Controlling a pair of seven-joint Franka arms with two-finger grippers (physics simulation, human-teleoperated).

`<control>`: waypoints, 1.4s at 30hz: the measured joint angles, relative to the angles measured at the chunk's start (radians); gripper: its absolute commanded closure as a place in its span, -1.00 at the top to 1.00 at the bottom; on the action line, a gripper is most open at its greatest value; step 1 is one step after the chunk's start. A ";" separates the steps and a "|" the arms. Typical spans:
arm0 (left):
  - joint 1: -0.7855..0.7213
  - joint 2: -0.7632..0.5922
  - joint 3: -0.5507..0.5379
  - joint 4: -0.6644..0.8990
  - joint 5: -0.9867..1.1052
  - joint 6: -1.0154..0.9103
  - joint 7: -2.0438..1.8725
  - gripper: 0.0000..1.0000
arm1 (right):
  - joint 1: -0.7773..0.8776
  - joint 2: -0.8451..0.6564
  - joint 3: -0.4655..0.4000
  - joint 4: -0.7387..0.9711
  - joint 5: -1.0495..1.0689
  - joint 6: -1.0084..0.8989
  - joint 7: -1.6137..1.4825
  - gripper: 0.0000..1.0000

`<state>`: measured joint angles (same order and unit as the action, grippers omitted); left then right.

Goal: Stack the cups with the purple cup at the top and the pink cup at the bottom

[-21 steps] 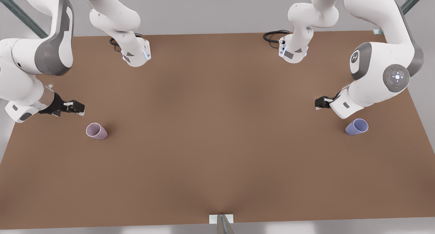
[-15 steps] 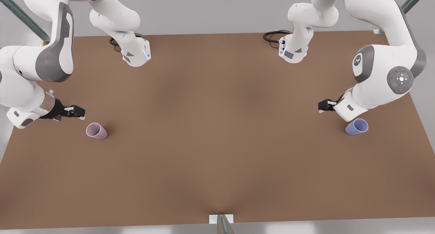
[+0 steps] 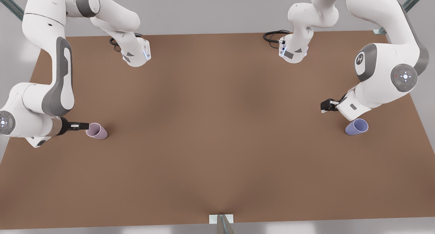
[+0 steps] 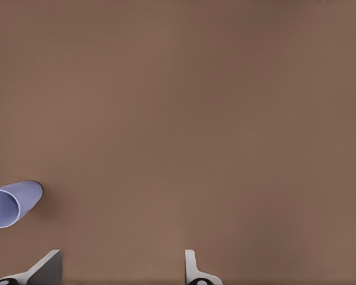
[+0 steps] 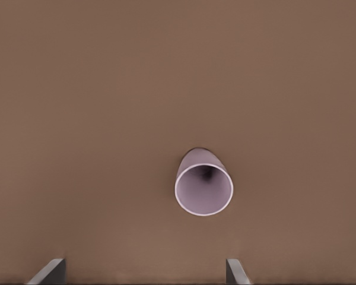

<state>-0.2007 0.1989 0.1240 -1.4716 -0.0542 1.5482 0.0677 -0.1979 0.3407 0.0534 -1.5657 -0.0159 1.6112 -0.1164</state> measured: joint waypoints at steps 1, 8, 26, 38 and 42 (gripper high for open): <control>0.000 0.000 0.000 0.000 0.000 0.000 0.001 1.00 | -0.010 -0.014 -0.001 -0.048 0.003 0.019 -0.001 1.00; 0.000 0.000 0.000 0.000 0.000 -0.001 0.005 1.00 | -0.051 -0.008 -0.011 -0.226 0.009 0.216 0.002 1.00; 0.000 -0.003 0.002 0.000 0.001 -0.010 0.010 1.00 | -0.136 -0.003 -0.009 -0.355 -0.026 0.430 -0.032 1.00; 0.000 -0.002 0.002 0.000 0.001 -0.011 0.012 1.00 | -0.142 0.027 -0.011 -0.422 -0.068 0.556 -0.102 1.00; 0.000 -0.001 0.002 0.000 0.001 -0.011 0.012 1.00 | -0.139 0.029 -0.008 -0.418 -0.063 0.548 -0.117 1.00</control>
<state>-0.2009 0.1983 0.1256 -1.4716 -0.0527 1.5375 0.0795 -0.3368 0.3696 0.0458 -1.9835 -0.0790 2.1592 -0.2335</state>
